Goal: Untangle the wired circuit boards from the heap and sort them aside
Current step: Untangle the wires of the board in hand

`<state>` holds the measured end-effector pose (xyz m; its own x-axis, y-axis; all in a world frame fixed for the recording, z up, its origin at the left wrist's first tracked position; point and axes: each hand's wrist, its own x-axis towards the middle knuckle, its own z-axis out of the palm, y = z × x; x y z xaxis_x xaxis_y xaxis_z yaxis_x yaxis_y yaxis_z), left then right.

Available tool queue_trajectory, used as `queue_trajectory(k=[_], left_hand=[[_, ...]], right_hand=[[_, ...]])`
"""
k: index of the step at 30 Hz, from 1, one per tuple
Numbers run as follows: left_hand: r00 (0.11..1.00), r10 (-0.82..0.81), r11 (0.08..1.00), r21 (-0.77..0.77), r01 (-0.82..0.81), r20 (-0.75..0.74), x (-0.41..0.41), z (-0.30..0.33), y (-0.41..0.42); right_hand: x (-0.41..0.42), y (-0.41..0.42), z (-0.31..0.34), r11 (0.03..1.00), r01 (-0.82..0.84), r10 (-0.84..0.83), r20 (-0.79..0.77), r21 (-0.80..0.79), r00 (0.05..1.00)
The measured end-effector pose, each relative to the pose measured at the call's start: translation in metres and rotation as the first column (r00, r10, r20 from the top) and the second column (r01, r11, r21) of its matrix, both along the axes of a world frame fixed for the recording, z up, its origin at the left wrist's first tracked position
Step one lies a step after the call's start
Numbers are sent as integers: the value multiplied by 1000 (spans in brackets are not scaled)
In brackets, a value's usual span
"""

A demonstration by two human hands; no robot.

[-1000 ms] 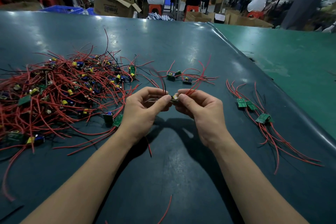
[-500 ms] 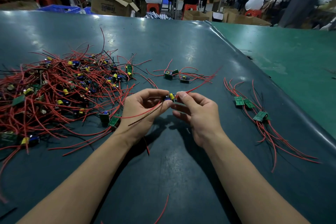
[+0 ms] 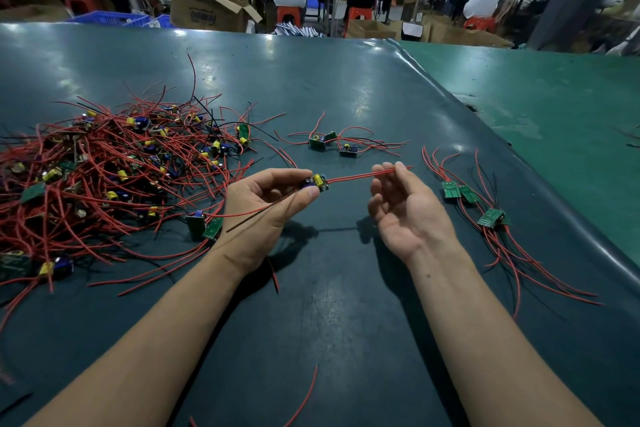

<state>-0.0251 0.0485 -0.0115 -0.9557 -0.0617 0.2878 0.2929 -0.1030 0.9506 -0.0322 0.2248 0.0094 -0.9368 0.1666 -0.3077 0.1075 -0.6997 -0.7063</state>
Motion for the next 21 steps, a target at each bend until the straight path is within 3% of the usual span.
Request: queue_trajectory(k=[21], left_hand=[[998,-35,999,28,33,61,-2,-1,-5]], right_hand=[[-4,10,-3,955,-34,45,30,-296,999]])
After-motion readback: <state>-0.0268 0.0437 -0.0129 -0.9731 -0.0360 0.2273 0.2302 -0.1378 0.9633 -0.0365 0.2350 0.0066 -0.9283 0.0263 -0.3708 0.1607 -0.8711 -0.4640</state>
